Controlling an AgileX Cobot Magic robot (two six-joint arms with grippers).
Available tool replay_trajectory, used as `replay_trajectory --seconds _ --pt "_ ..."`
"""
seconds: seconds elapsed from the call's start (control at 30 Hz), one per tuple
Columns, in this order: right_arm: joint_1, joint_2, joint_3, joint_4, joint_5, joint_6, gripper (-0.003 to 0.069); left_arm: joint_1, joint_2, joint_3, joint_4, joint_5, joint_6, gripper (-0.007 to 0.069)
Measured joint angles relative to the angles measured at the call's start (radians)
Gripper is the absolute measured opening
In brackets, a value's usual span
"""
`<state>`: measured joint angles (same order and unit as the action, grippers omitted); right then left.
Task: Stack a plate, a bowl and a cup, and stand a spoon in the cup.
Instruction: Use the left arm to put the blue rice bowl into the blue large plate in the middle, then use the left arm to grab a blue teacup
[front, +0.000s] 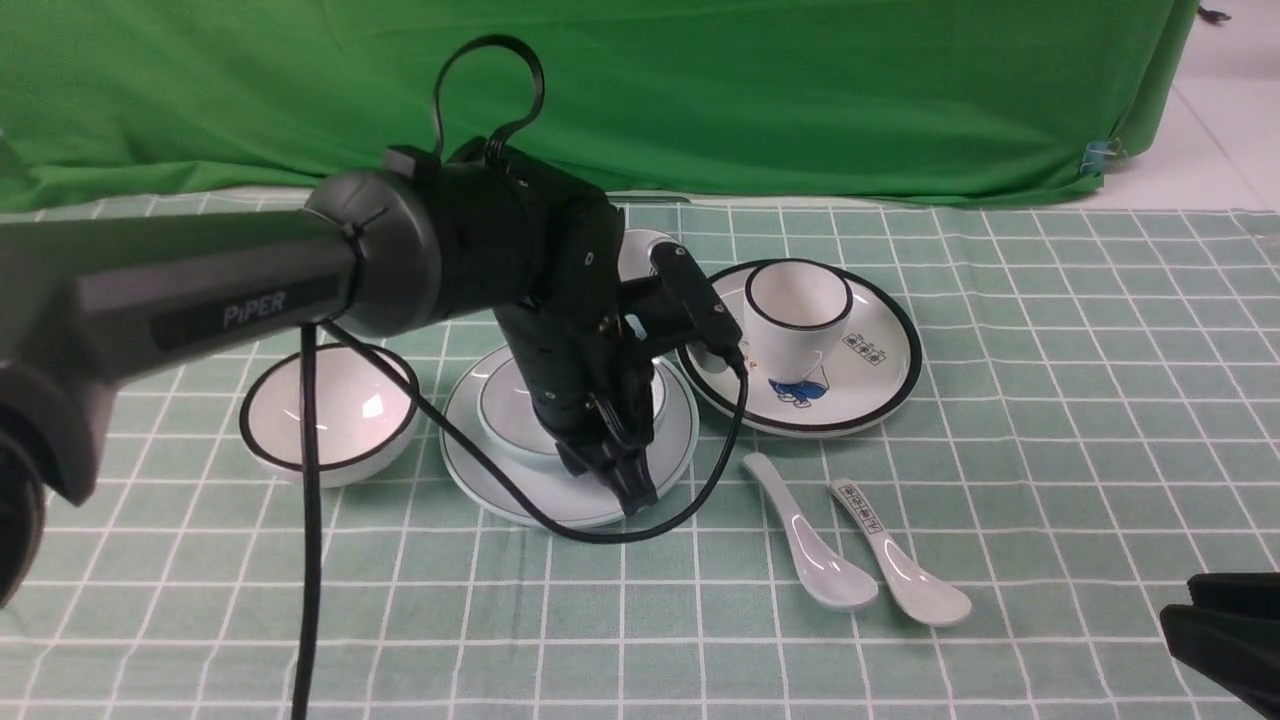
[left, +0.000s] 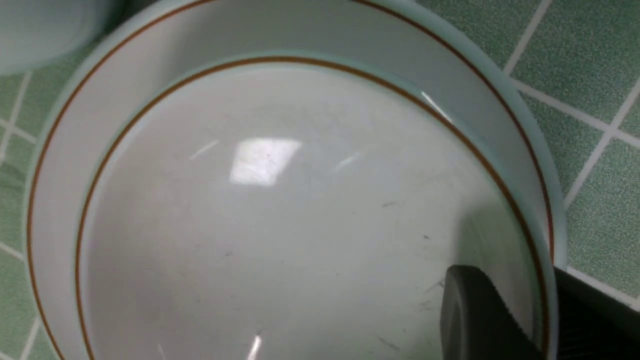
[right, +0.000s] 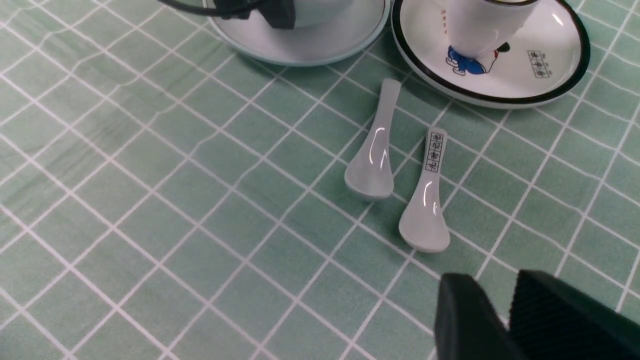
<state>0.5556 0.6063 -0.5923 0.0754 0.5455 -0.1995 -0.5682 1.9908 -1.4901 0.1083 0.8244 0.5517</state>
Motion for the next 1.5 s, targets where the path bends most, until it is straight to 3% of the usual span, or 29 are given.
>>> replay_trajectory --seconds 0.1,0.3,0.43,0.7,0.8,0.97,1.13,1.3,1.5 --pt "0.0 0.0 0.0 0.0 0.001 0.032 0.0212 0.0 0.0 0.0 -0.021 0.016 -0.006 0.029" --pt "0.0 0.0 0.0 0.0 0.003 0.078 0.0258 0.0 -0.056 0.0 -0.1 0.045 -0.144 0.0442" --pt "0.0 0.0 0.0 0.0 0.003 0.09 0.0262 0.0 -0.111 -0.027 -0.147 0.136 -0.129 0.0435" --pt "0.0 0.0 0.0 0.0 0.006 0.09 0.0262 0.044 0.003 -0.404 -0.16 0.292 -0.009 0.0197" --pt "0.0 0.0 0.0 0.0 0.02 0.09 0.0262 0.072 0.109 -0.575 -0.16 0.361 0.069 0.0179" --pt "0.0 0.0 0.0 0.002 0.041 0.09 0.0262 0.101 0.263 -0.747 -0.156 0.381 0.153 0.0276" --pt "0.001 0.0 0.0 0.006 0.095 0.109 0.0262 0.112 0.347 -0.814 -0.108 0.3 0.19 0.0478" --pt "0.001 0.0 0.0 0.022 0.108 0.117 0.0262 0.112 0.382 -0.818 -0.108 0.214 0.257 0.0518" --pt "0.001 0.0 0.0 0.023 0.109 0.14 0.0262 0.112 0.43 -0.818 -0.082 0.16 0.275 0.0469"
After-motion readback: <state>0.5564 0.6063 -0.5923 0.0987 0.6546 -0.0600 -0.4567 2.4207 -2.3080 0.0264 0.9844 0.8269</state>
